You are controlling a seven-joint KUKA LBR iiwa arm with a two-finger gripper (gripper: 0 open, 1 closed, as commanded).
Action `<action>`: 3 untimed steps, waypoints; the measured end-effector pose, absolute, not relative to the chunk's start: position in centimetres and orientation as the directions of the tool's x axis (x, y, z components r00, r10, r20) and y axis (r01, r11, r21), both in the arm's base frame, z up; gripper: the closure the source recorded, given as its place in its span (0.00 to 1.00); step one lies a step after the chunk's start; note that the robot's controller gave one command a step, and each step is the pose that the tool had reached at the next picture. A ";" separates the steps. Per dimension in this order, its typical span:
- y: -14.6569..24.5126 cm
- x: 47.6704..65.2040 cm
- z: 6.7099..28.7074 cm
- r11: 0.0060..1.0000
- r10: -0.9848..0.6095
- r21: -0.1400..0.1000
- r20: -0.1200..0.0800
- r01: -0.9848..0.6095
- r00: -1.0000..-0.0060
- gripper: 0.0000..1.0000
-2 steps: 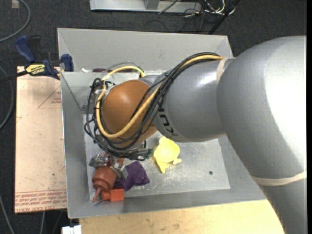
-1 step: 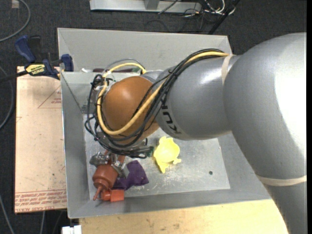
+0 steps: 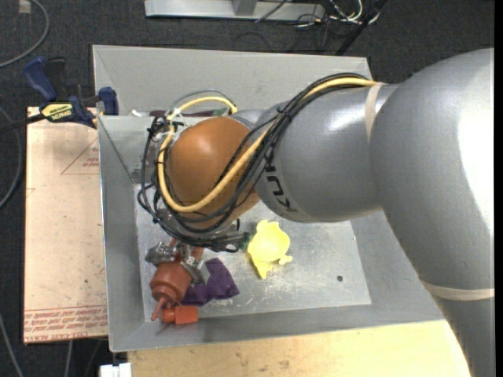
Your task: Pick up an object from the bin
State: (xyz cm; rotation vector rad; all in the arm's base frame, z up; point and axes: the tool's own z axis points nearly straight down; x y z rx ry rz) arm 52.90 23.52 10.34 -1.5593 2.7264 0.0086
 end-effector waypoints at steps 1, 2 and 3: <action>23.5 52.9 12.5 0.507 -0.862 0.005 -0.003 -0.862 -0.507 1.00; 23.6 53.0 14.1 0.508 -0.861 0.000 -0.010 -0.861 -0.508 1.00; 23.6 53.1 14.7 0.509 -0.861 0.000 -0.010 -0.861 -0.509 1.00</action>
Offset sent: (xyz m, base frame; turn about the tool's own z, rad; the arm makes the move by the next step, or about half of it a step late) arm -0.0001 -0.0001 0.0494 0.0000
